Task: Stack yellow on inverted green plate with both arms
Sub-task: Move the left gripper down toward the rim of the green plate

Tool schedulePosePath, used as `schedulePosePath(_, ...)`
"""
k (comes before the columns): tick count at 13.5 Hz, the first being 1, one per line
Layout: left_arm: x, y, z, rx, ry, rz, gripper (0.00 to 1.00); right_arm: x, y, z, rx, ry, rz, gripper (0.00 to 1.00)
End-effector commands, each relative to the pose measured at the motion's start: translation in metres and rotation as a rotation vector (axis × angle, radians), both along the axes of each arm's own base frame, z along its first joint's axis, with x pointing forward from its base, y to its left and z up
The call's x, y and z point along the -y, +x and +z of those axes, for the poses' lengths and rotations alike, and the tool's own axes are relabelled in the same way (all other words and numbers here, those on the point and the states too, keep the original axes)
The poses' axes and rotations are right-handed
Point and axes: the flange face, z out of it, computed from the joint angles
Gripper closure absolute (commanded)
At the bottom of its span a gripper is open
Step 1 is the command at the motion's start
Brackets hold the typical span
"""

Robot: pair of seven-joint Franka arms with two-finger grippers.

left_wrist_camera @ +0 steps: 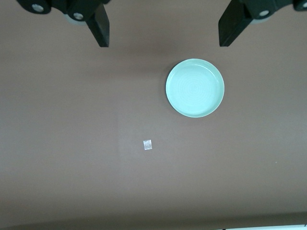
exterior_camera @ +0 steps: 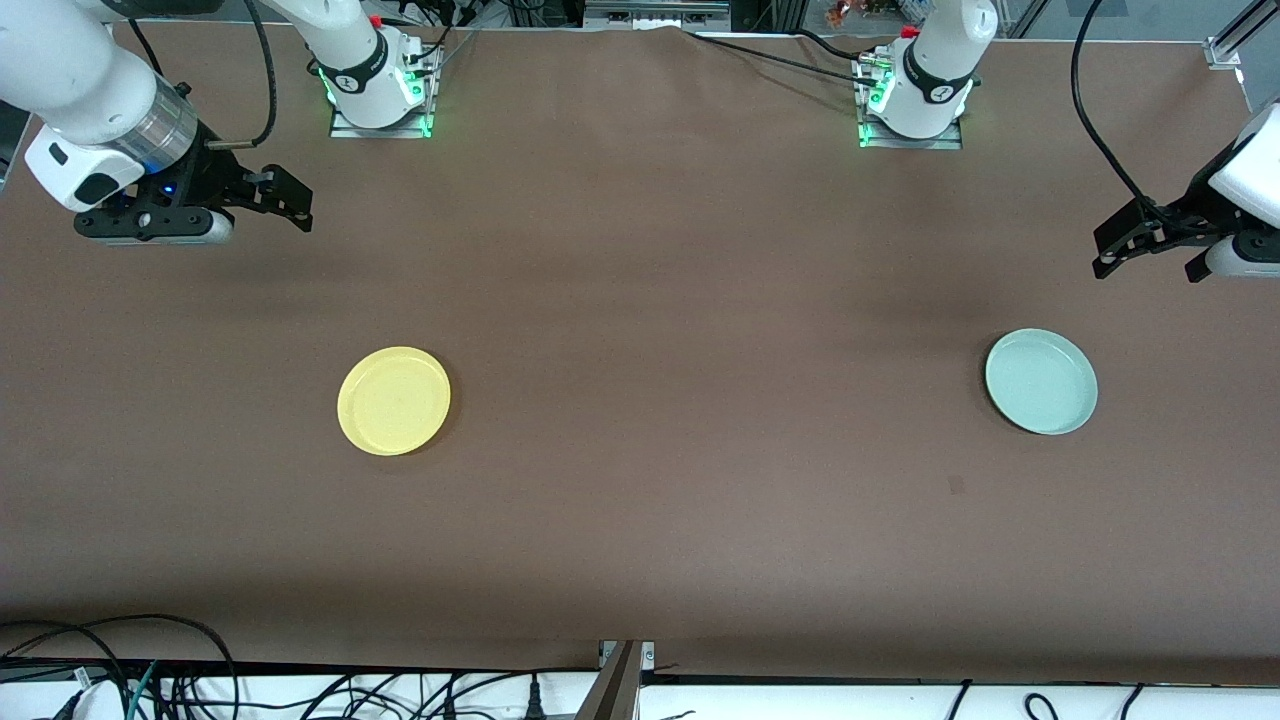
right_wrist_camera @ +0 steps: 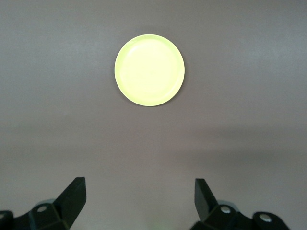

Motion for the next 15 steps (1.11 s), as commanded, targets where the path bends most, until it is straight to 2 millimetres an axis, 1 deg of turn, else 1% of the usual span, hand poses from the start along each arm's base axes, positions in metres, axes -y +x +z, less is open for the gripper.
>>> schedulePosePath(1,0.000,-0.007,0.004,0.017,-0.011,-0.006,0.00,0.001,-0.004,0.006,0.012,0.005,0.015,0.00)
schedulePosePath(4,-0.002,-0.005,0.001,0.011,-0.010,-0.011,0.00,0.000,-0.003,0.004,0.013,0.005,0.017,0.00)
schedulePosePath(6,-0.007,0.001,-0.012,-0.022,-0.010,-0.006,0.00,-0.001,-0.003,0.003,0.012,0.005,0.018,0.00)
schedulePosePath(10,-0.006,0.004,-0.020,-0.047,-0.010,-0.009,0.00,-0.002,-0.001,-0.001,0.010,0.004,0.016,0.00)
schedulePosePath(12,-0.006,0.000,-0.021,-0.087,-0.011,-0.006,0.00,-0.002,0.000,-0.001,0.015,0.005,0.018,0.00)
schedulePosePath(13,-0.005,-0.002,-0.016,-0.113,-0.009,-0.007,0.00,-0.003,0.000,-0.001,0.015,0.005,0.018,0.00)
schedulePosePath(14,-0.009,0.000,-0.016,-0.135,-0.008,-0.014,0.00,-0.003,0.000,-0.001,0.015,0.005,0.019,0.00)
schedulePosePath(15,-0.019,0.006,-0.018,-0.148,-0.008,-0.046,0.00,-0.003,0.000,-0.002,0.014,0.004,0.019,0.00)
